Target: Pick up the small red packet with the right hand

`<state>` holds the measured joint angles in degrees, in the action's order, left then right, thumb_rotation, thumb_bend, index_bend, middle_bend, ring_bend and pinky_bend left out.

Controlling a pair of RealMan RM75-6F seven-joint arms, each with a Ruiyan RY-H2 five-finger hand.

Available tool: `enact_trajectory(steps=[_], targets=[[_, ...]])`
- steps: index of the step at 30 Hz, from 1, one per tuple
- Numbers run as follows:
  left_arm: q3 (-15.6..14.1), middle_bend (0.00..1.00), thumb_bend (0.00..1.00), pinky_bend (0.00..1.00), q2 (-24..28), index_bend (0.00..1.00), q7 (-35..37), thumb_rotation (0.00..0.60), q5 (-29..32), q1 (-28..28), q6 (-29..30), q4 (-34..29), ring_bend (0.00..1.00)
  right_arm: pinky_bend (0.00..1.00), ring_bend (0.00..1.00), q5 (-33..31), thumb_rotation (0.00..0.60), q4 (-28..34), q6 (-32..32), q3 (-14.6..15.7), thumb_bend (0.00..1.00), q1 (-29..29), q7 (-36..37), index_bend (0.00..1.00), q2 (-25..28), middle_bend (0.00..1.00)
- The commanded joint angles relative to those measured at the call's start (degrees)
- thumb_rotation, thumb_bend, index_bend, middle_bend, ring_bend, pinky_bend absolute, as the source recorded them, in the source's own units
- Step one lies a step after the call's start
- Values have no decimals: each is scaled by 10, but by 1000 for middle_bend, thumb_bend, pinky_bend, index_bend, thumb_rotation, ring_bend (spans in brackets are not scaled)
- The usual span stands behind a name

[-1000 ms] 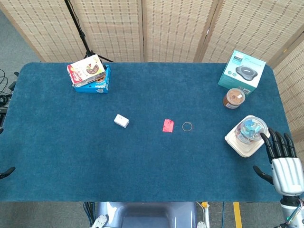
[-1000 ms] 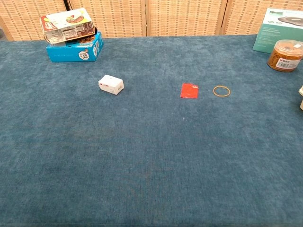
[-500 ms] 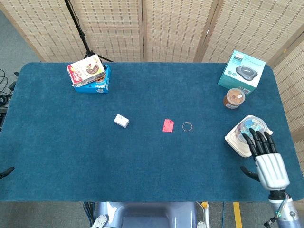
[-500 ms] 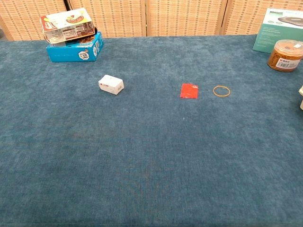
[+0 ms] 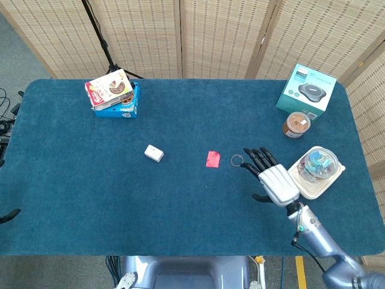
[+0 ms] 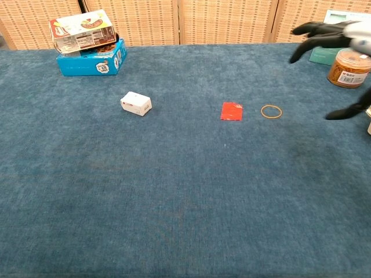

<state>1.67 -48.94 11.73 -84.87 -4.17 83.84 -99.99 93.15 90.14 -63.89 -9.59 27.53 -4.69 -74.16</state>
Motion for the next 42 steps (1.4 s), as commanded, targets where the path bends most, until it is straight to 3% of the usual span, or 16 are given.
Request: enact_trajectory(steps=[1, 7, 17, 22, 28, 42], targets=[[3, 0, 0, 0, -1, 0, -7, 600, 8, -3, -6, -3, 0, 0, 0, -33, 600, -44, 58, -19, 0, 48, -8, 248, -44, 0], [8, 0, 0, 0, -1, 0, -19, 600, 23, -10, -20, -10, 0, 0, 0, -90, 600, -79, 127, -38, 0, 103, -52, 249, -89, 0], [13, 0, 0, 0, -2, 0, -33, 600, 41, -17, -36, -17, 0, 0, 0, -204, 600, -113, 165, -77, 0, 168, -136, 267, -163, 0], [14, 0, 0, 0, -1, 0, -30, 600, 44, -18, -40, -16, 0, 0, 0, -240, 600, -124, 160, -76, 1, 189, -177, 274, -194, 0], [15, 0, 0, 0, 1, 0, -23, 600, 44, -18, -41, -14, 0, 0, 0, -287, 600, -167, 157, -81, 105, 213, -206, 289, -237, 0], [18, 0, 0, 0, 4, 0, -11, 600, 50, -21, -50, -10, 0, 0, 0, -298, 600, -249, 149, -61, 124, 234, -212, 277, -276, 0]])
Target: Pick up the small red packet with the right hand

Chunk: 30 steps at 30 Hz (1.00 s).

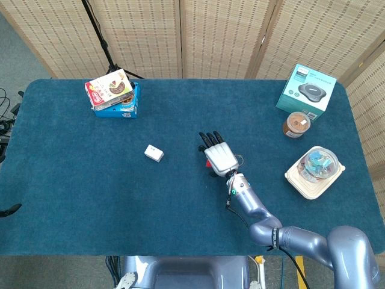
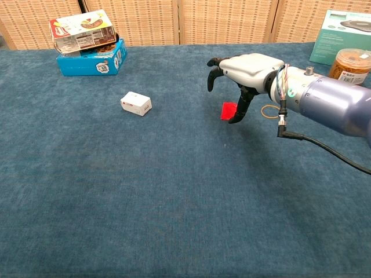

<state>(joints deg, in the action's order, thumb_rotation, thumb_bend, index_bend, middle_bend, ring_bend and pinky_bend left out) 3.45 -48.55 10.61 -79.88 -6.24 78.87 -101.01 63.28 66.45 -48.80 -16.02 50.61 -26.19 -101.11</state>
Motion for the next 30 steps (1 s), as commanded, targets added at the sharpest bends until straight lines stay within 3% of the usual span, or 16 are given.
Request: enact_trajectory(steps=[1, 30], targets=[[0, 0, 0, 0, 0, 0, 0, 600, 1, -1, -1, -1, 0, 0, 0, 2, 600, -18, -3, 4, 124, 4, 4, 277, -9, 0], [4, 0, 0, 0, -1, 0, -13, 600, 13, -7, -15, -5, 0, 0, 0, 12, 600, -121, -12, 11, 127, 19, 25, 265, -63, 0]])
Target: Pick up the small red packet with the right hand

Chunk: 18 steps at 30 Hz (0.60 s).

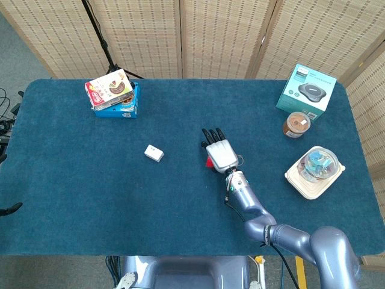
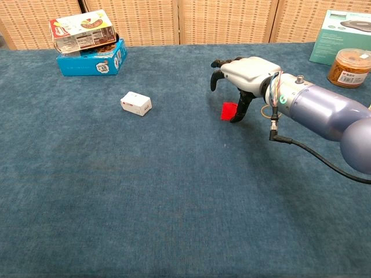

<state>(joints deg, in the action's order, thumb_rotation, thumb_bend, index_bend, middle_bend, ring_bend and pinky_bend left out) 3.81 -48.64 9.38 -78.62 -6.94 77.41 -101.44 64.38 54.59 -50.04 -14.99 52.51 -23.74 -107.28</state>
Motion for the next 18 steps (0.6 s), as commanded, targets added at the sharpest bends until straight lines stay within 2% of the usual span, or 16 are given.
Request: enact_trajectory(steps=[1, 14, 18], targets=[[0, 0, 0, 0, 0, 0, -2, 600, 1, 0, 0, -1, 0, 0, 0, 1, 600, -3, 1, 1, 127, 0, 2, 265, -3, 0], [0, 0, 0, 0, -1, 0, -2, 600, 1, 0, 0, -1, 0, 0, 0, 15, 600, -44, -11, 6, 131, 3, -6, 277, -15, 4], [1, 0, 0, 0, -1, 0, -2, 600, 2, 0, 1, -1, 0, 0, 0, 24, 600, -57, -20, 9, 206, 3, -8, 289, -19, 12]])
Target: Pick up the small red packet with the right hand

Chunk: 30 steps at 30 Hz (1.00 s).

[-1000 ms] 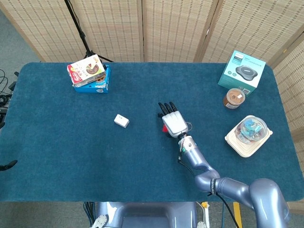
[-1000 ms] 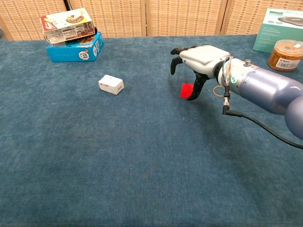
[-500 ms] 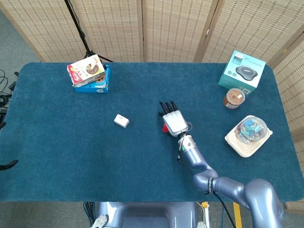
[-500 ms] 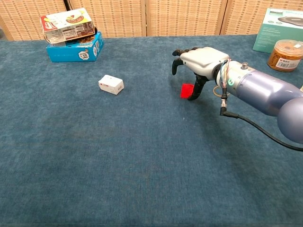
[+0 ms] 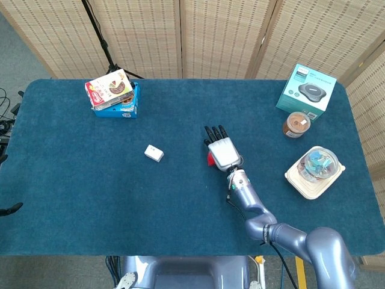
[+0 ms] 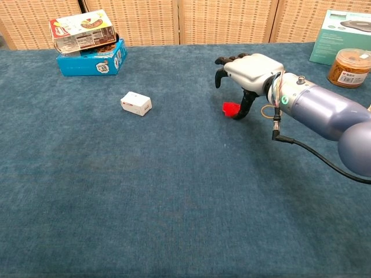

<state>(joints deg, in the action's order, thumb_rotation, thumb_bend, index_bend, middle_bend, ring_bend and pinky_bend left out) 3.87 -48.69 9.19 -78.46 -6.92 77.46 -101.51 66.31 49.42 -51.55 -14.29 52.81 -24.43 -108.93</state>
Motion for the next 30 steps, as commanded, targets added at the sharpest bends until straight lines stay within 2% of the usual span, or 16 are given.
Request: enact_trajectory(steps=[1, 8, 15, 19, 25, 30], targets=[[0, 0, 0, 0, 0, 0, 0, 600, 0, 0, 0, 0, 0, 0, 0, 6, 600, -6, -6, 2, 221, 0, 1, 292, -3, 13], [-1, 0, 0, 0, 0, 0, -2, 600, -2, 1, 2, -1, 0, 0, 0, 13, 600, 6, 1, 4, 244, -3, 13, 343, 6, 19], [-1, 0, 0, 0, 0, 0, 1, 600, -4, 2, 4, 0, 0, 0, 0, 10, 600, 16, 10, 1, 386, -4, 17, 432, 12, 33], [-1, 0, 0, 0, 0, 0, 2, 600, -4, 2, 3, 1, 0, 0, 0, 6, 600, 20, 19, 1, 461, -3, 14, 439, 16, 33], [-1, 0, 0, 0, 0, 0, 3, 600, -4, 2, 3, 1, 0, 0, 0, 2, 600, 31, 34, 3, 464, -3, 14, 441, 24, 32], [-1, 0, 0, 0, 0, 0, 3, 600, -5, 3, 4, 1, 0, 0, 0, -1, 600, 34, 38, 3, 465, -2, 12, 483, 25, 32]])
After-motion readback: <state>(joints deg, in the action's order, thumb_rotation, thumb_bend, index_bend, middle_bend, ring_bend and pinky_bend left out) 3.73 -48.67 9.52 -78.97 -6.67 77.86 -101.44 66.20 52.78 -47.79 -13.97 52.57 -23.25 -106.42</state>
